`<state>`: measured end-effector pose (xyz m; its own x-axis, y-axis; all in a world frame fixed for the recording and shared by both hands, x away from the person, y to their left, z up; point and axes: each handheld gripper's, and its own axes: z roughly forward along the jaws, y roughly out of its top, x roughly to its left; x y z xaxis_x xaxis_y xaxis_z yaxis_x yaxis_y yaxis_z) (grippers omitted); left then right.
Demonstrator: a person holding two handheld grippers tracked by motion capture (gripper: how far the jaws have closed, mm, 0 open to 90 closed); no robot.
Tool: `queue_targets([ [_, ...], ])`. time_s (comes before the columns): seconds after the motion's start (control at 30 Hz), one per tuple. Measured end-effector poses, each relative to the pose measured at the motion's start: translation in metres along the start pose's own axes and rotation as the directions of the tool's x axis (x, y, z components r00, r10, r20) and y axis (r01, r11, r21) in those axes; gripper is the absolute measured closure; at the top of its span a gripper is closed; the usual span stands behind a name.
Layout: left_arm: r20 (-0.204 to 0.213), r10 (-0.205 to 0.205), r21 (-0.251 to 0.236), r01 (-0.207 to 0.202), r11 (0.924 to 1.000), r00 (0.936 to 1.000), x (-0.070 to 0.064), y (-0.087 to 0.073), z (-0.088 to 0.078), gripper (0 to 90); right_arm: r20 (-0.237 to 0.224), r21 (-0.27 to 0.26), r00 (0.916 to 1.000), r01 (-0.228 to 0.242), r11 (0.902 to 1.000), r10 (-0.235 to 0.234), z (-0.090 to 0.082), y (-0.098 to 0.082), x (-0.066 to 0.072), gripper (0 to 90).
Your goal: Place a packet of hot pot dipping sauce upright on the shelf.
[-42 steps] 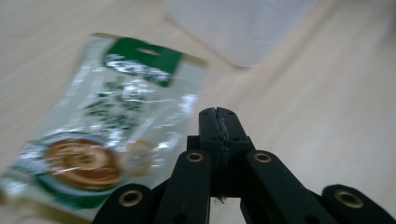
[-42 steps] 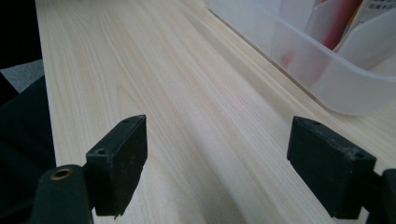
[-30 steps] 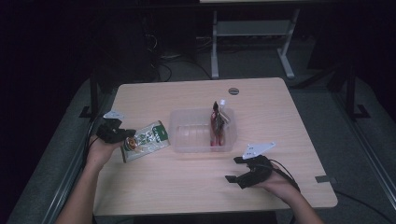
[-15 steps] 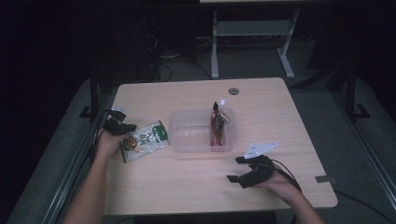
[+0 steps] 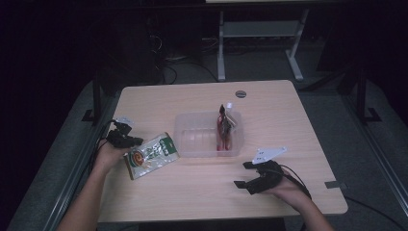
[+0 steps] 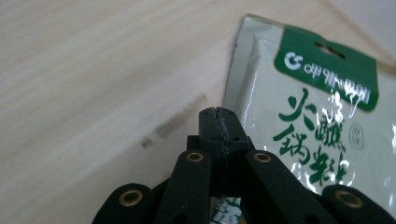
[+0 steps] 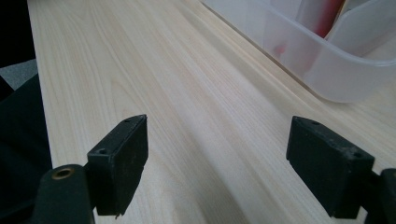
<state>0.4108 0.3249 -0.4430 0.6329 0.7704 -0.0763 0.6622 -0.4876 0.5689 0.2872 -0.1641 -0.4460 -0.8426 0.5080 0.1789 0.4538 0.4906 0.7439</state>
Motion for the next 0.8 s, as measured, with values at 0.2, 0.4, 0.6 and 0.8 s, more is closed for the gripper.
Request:
queue_targets([
  [0.2,0.04,0.083,0.04,-0.084,0.9956,0.9957,-0.018,-0.007,0.0,89.8,0.0,0.003,1.0,0.003,1.0,-0.003,0.0,0.0,0.001,20.4],
  [0.4,0.097,0.119,0.039,-0.123,0.9916,0.9881,-0.039,-0.01,-0.003,89.9,0.003,-0.002,1.0,0.001,1.0,-0.001,-0.001,0.0,0.0,20.4],
  [0.6,0.126,0.144,0.049,-0.151,0.9872,0.9815,-0.067,-0.015,-0.008,89.8,0.001,-0.006,1.0,0.001,1.0,-0.001,-0.001,0.0,0.001,20.4],
  [0.8,0.187,0.183,0.039,-0.193,0.9804,0.9652,-0.094,-0.022,-0.008,89.8,0.001,-0.003,1.0,0.004,1.0,-0.004,0.0,0.001,0.002,20.3],
])
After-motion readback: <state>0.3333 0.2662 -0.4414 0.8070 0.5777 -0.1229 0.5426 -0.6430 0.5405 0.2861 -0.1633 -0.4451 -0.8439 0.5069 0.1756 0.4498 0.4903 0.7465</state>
